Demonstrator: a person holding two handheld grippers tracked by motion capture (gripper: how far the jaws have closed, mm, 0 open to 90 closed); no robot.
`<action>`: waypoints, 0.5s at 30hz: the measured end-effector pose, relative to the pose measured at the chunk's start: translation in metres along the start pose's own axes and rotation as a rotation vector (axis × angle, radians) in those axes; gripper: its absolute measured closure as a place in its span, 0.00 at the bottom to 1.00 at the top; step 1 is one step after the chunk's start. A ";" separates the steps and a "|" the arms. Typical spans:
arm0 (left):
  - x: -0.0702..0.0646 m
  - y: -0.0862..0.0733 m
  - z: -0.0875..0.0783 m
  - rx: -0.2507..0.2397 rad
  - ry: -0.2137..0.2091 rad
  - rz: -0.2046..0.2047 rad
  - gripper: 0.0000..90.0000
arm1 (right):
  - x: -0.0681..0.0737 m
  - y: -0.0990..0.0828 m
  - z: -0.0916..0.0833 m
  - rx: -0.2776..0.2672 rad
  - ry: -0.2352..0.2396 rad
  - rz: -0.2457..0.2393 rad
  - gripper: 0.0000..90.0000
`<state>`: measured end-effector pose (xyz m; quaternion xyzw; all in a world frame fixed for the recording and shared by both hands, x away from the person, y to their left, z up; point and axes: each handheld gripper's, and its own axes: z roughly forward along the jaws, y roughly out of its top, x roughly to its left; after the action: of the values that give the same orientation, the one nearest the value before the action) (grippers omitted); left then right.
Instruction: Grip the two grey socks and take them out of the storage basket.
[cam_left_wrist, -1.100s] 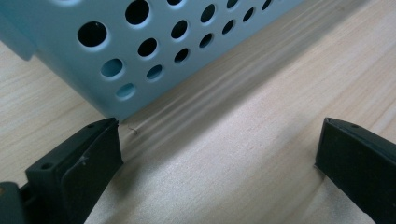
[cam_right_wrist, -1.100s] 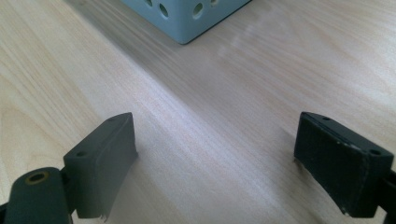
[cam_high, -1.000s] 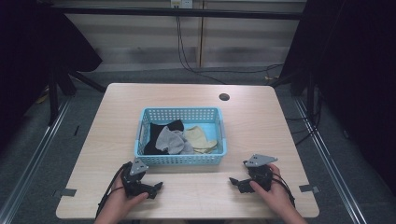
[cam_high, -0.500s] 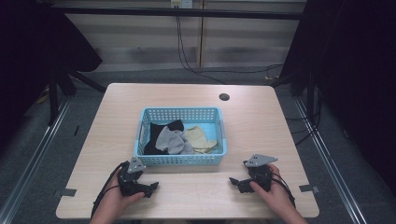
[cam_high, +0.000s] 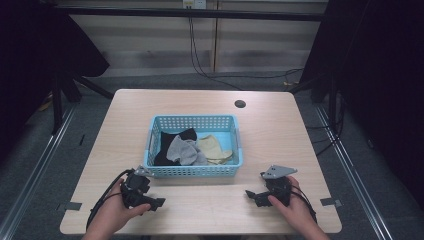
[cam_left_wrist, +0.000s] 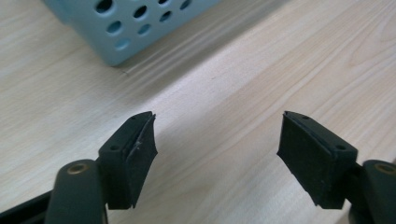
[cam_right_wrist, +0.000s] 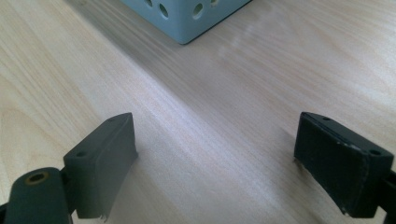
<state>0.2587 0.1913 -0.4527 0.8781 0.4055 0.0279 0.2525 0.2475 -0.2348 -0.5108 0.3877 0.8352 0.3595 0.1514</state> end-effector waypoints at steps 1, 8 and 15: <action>0.001 0.002 -0.003 0.007 -0.006 -0.006 0.32 | 0.000 0.000 0.000 -0.001 0.000 -0.002 0.13; 0.002 0.022 -0.025 0.072 -0.024 -0.027 0.38 | 0.000 0.000 0.000 -0.001 0.000 0.000 0.13; 0.000 0.058 -0.046 0.044 -0.015 -0.028 0.38 | 0.000 0.000 0.000 0.002 0.000 0.003 0.14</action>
<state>0.2876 0.1788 -0.3851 0.8778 0.4165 0.0091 0.2365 0.2470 -0.2347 -0.5107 0.3892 0.8349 0.3590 0.1502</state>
